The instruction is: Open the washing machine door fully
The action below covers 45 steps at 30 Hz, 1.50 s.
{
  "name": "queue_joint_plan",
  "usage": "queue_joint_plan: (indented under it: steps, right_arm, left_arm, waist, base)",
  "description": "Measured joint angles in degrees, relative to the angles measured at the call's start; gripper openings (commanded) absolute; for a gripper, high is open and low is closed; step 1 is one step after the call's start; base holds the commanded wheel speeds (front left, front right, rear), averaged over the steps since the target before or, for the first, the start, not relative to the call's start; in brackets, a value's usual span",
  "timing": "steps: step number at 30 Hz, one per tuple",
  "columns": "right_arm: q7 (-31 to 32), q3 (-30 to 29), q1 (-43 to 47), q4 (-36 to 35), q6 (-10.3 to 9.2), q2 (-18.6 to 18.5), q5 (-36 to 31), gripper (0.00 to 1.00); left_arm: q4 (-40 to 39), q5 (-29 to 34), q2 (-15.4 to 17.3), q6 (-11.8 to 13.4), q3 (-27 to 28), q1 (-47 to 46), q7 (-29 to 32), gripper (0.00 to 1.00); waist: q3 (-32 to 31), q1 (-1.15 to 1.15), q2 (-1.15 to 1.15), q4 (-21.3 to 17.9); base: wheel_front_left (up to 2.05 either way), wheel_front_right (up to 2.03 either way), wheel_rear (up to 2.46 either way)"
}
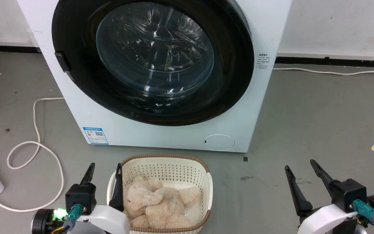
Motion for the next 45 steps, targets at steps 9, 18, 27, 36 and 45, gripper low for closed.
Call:
queue_joint_plan:
  steps: [9,18,27,36,45]
  right_arm:
    - [-1.4,-0.4,-0.2,-0.4,0.0,-0.1,0.0,1.0]
    - [-2.0,-0.3,-3.1,-0.9,0.0,-2.3,0.0,1.0]
    - [-1.4,0.0,-8.0,-2.6,0.0,-5.1,1.4,1.0]
    - [1.2,-0.9,-14.9,-2.4,0.0,-6.7,6.9,0.0]
    - [6.1,-4.6,-25.4,2.4,-0.01,-6.5,15.0,0.0]
  left_arm:
    - [-0.2,0.0,0.0,0.5,-1.0,0.0,-1.4,1.0]
    - [-1.0,-0.1,0.0,1.3,-2.2,-0.8,-2.4,1.0]
    - [-2.1,-0.5,0.0,2.3,-3.6,-2.2,-3.5,1.0]
    - [-3.0,-1.0,0.0,3.3,-4.5,-3.8,-4.5,1.0]
    - [-3.8,-1.0,0.0,3.9,-5.5,-4.8,-5.6,1.0]
  waist:
    - [1.9,0.0,0.0,0.5]
    - [4.4,0.0,0.0,1.2]
    - [7.6,0.01,0.0,2.1]
    - [11.2,0.01,0.0,3.0]
    - [14.3,0.01,0.0,4.3]
  base:
    - [0.0,0.0,0.0]
    - [0.0,0.0,0.0]
    - [0.0,0.0,0.0]
    - [0.0,0.0,0.0]
    - [0.0,0.0,0.0]
